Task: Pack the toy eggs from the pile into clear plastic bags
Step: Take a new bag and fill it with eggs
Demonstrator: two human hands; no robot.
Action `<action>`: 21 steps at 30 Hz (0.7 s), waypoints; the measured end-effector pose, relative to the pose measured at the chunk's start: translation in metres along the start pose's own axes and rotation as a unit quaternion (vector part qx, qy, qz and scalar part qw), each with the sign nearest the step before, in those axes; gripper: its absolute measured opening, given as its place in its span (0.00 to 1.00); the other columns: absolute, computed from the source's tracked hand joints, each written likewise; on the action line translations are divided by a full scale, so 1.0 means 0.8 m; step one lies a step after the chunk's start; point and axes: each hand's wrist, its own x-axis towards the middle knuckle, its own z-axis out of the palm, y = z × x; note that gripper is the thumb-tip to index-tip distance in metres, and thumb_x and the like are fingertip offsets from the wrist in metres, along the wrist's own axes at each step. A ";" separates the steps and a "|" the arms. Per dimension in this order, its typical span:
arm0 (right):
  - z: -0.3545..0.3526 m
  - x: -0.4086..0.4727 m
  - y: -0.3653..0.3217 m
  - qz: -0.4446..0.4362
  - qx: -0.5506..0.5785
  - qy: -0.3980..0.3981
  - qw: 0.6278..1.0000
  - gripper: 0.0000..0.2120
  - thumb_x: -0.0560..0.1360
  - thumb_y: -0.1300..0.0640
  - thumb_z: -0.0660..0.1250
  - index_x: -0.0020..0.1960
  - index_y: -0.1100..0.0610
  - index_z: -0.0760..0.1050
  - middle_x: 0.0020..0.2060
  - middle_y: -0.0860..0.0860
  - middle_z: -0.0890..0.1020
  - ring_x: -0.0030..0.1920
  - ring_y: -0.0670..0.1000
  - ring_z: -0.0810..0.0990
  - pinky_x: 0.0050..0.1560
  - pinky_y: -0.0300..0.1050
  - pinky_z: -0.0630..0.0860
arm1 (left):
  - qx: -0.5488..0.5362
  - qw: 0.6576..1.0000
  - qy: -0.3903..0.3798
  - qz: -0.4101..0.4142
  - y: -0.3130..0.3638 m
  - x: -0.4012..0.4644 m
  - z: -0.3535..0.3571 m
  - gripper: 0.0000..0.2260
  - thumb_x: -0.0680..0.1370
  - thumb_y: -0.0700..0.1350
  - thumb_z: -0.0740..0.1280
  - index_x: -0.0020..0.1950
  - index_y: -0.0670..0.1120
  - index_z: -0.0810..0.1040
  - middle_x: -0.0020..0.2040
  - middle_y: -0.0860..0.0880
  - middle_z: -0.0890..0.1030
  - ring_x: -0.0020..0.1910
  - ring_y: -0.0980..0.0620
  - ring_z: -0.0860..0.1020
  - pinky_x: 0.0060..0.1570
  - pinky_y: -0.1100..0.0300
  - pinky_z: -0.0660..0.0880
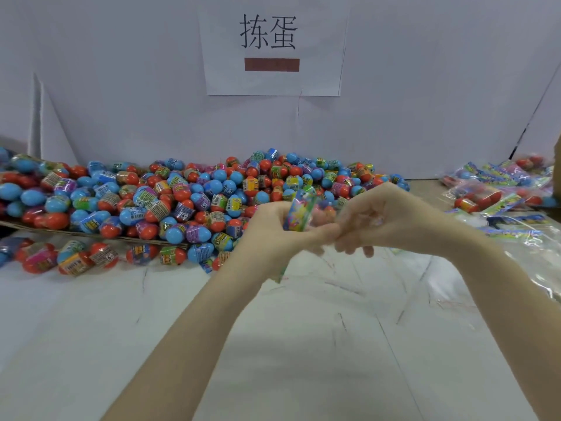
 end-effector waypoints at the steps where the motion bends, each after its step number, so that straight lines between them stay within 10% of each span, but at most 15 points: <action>1: 0.003 0.001 0.001 0.009 0.001 -0.004 1.000 0.06 0.63 0.58 0.74 0.36 0.49 0.80 0.30 0.49 0.83 0.27 0.44 0.78 0.29 0.36 0.74 | -0.025 1.000 0.004 0.000 -0.003 0.001 -0.003 0.03 0.68 0.42 0.74 0.37 0.47 0.81 0.30 0.55 0.82 0.28 0.61 0.79 0.28 0.73 0.72; 6: 0.000 -0.005 0.033 0.164 -0.122 0.014 0.979 0.13 0.62 0.58 0.78 0.40 0.48 0.76 0.27 0.44 0.80 0.25 0.41 0.76 0.30 0.37 0.74 | -0.112 0.984 0.138 0.015 -0.031 0.000 -0.009 0.10 0.73 0.36 0.70 0.33 0.47 0.80 0.28 0.53 0.82 0.26 0.56 0.80 0.28 0.66 0.77; 9: -0.003 -0.017 0.064 0.233 -0.291 0.231 0.898 0.11 0.66 0.56 0.75 0.46 0.50 0.78 0.33 0.42 0.78 0.37 0.46 0.77 0.39 0.43 0.72 | -0.135 0.967 0.214 0.007 -0.043 -0.004 -0.010 0.08 0.74 0.38 0.69 0.35 0.47 0.79 0.28 0.54 0.82 0.27 0.57 0.80 0.30 0.65 0.76; 12: 0.026 -0.022 0.071 0.159 -0.060 0.488 0.856 0.17 0.68 0.52 0.73 0.54 0.56 0.74 0.40 0.45 0.78 0.41 0.48 0.77 0.40 0.35 0.73 | -0.221 0.932 0.287 -0.013 -0.054 -0.010 -0.003 0.05 0.74 0.39 0.68 0.38 0.46 0.79 0.29 0.55 0.82 0.28 0.60 0.80 0.31 0.67 0.77; 16: 0.097 -0.012 0.042 0.171 0.395 0.302 0.851 0.36 0.55 0.41 0.74 0.57 0.59 0.73 0.48 0.51 0.81 0.46 0.51 0.81 0.43 0.41 0.76 | -0.328 0.871 0.359 -0.061 -0.057 -0.021 0.016 0.05 0.74 0.42 0.69 0.37 0.47 0.79 0.27 0.56 0.80 0.26 0.61 0.77 0.28 0.68 0.75; 21: 0.137 0.003 0.022 0.141 0.480 0.172 0.849 0.17 0.58 0.51 0.76 0.43 0.58 0.83 0.42 0.54 0.84 0.42 0.50 0.82 0.42 0.37 0.78 | -0.390 0.833 0.389 -0.061 -0.049 -0.042 0.040 0.03 0.71 0.44 0.70 0.37 0.46 0.79 0.30 0.55 0.82 0.28 0.61 0.79 0.28 0.70 0.74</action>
